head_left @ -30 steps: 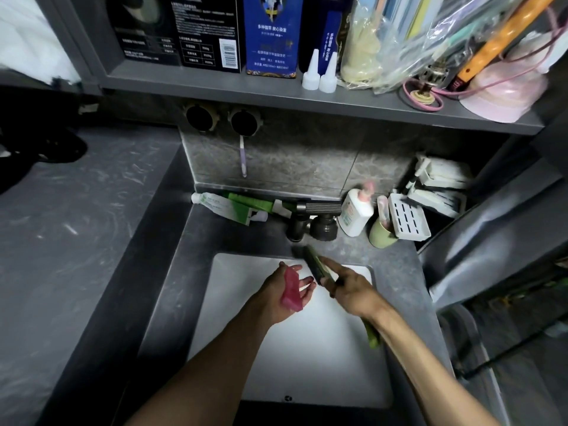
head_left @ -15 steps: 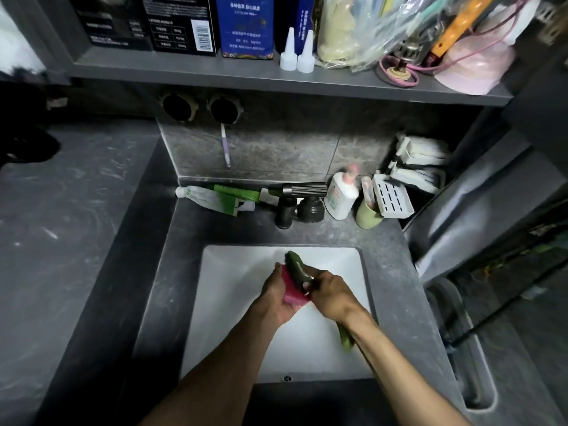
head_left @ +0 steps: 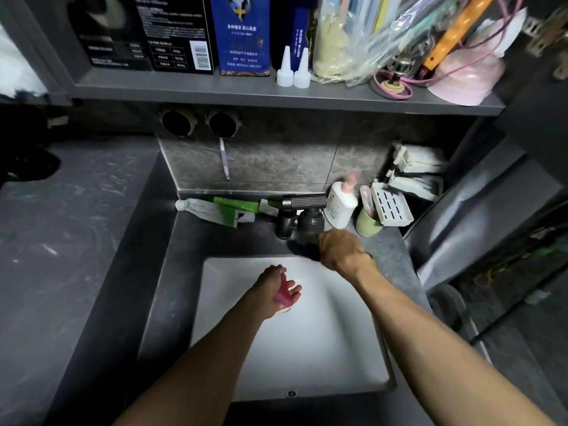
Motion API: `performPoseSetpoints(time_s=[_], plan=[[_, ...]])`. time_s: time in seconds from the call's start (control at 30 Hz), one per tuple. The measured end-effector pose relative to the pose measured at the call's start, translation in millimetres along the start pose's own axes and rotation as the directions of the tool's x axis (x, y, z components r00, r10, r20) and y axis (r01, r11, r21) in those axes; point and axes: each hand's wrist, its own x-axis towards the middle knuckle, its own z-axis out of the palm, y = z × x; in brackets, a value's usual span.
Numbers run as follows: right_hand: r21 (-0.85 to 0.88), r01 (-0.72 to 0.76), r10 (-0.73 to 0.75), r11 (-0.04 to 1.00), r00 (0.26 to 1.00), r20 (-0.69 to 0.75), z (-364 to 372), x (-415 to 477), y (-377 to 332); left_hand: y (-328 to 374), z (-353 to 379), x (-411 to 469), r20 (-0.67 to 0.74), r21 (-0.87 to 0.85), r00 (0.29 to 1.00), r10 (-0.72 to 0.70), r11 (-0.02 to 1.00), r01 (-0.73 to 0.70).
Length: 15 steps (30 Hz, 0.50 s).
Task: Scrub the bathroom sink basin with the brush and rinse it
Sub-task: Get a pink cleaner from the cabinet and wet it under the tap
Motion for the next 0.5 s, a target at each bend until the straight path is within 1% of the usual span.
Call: performPoseSetpoints(time_s=[0.07,0.13,0.17,0.2,0.23,0.27,0.3,0.33,0.4,0.43,0.5], plan=[[-0.110,-0.011,0.014,0.994,1.000,0.027,-6.7,13.9,1.7,-0.1,-3.3,4.2,0.018,-0.007,1.000,-0.009,1.000,0.009],[-0.138,-0.013,0.022,0.990,0.998,0.065,-7.3,17.4,7.6,1.2,-3.1,3.5,0.040,-0.040,0.999,-0.013,0.999,0.015],[-0.109,-0.013,0.022,0.994,0.997,0.077,-5.9,14.4,10.4,2.2,-2.4,3.4,0.056,-0.056,0.998,-0.017,0.998,0.020],[-0.004,-0.029,0.029,1.000,0.995,0.100,-3.8,7.8,11.8,2.9,-2.1,2.3,0.074,-0.064,0.997,-0.021,0.998,0.026],[0.170,-0.061,0.039,0.984,0.991,0.129,2.3,2.3,12.6,3.5,-1.8,2.8,0.079,-0.058,0.997,-0.027,0.998,0.032],[0.363,-0.126,0.059,0.923,0.980,0.191,7.1,-4.4,11.4,4.2,-2.1,3.1,0.077,-0.050,0.996,-0.036,0.998,0.040],[0.508,-0.210,0.071,0.835,0.958,0.279,10.8,-11.3,9.4,2.9,-3.0,5.1,0.066,-0.038,0.997,-0.045,0.998,0.048],[0.589,-0.304,0.068,0.749,0.919,0.388,14.0,-19.5,6.6,0.9,-4.3,5.7,0.050,-0.025,0.998,-0.047,0.999,0.049],[0.680,-0.467,0.009,0.565,0.827,0.561,24.2,-36.0,2.5,-5.7,-9.3,6.2,0.009,-0.009,0.999,-0.043,0.999,0.043],[0.709,-0.525,-0.031,0.470,0.794,0.608,29.8,-45.2,1.2,-10.6,-13.9,7.0,-0.011,-0.007,0.999,-0.050,0.999,0.050],[0.738,-0.576,-0.080,0.351,0.767,0.637,41.4,-56.2,0.9,-17.9,-25.3,8.3,-0.036,-0.012,0.997,-0.062,0.998,0.062]])
